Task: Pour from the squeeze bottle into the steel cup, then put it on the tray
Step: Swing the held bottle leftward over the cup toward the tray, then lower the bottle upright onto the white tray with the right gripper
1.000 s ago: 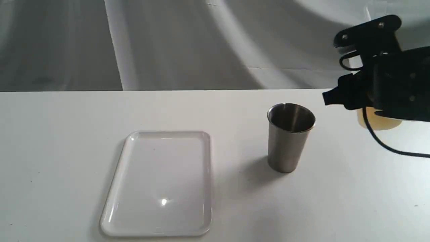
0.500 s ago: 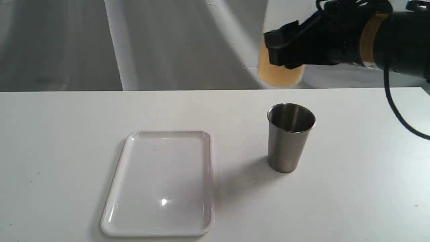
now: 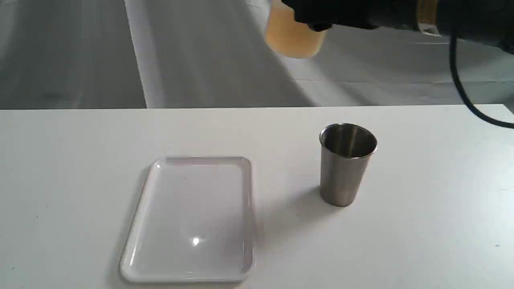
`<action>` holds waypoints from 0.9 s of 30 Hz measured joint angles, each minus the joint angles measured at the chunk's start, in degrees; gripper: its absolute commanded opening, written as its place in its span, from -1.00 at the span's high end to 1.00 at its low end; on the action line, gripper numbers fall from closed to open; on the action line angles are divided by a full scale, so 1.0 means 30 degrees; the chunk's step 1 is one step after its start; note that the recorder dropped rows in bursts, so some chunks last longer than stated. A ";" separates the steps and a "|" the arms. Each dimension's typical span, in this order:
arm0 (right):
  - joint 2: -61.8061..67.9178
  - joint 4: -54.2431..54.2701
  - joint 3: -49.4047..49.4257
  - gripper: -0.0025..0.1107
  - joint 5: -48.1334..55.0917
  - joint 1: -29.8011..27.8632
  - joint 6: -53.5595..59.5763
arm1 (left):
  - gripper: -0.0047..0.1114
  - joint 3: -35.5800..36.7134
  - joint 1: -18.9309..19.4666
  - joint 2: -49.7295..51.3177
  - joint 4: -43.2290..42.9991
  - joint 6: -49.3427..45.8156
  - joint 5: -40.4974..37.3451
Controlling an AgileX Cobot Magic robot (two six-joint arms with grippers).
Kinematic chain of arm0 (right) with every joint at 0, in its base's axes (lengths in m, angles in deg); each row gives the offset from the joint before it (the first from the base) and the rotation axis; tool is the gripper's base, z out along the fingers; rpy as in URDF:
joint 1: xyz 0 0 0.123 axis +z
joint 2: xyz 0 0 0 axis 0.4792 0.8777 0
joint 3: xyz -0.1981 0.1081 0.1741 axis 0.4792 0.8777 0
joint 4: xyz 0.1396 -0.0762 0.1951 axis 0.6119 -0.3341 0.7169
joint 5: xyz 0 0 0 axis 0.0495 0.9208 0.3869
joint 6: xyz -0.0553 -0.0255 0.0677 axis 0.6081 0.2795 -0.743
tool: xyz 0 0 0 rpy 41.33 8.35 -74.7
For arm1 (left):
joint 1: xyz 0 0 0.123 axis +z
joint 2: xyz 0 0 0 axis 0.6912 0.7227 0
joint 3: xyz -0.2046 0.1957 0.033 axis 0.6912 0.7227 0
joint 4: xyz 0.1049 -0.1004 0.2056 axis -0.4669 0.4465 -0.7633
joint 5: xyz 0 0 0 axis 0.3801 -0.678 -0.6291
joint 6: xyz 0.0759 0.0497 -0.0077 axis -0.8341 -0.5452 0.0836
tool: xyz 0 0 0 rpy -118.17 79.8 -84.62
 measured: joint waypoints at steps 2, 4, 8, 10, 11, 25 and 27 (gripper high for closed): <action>0.0499 -0.0048 -0.0613 0.43 0.0306 0.0691 0.0036 | 0.78 0.0000 0.0000 0.0000 0.0000 0.0000 0.0000; 0.1198 -0.0234 -0.1093 0.43 0.0551 0.1285 0.0036 | 0.78 0.0000 0.0000 0.0000 0.0000 0.0000 0.0000; 0.2761 -0.0320 -0.1794 0.43 0.0704 0.2368 0.0036 | 0.78 0.0000 0.0000 0.0000 0.0000 0.0000 0.0000; 0.3623 -0.0361 -0.2111 0.43 0.0718 0.2814 0.0036 | 0.78 0.0000 0.0000 0.0000 0.0000 0.0000 0.0000; 0.4050 -0.0361 -0.2275 0.43 0.0751 0.3011 0.0036 | 0.78 0.0000 0.0000 0.0000 0.0000 0.0000 0.0000; 0.9350 -0.0361 -0.2974 0.43 0.0696 0.4241 0.1818 | 0.78 0.0000 0.0000 0.0000 0.0000 0.0000 0.0000; 0.9919 -0.0361 -0.2974 0.43 0.0570 0.4241 0.2218 | 0.78 0.0000 0.0000 0.0000 0.0000 0.0000 0.0000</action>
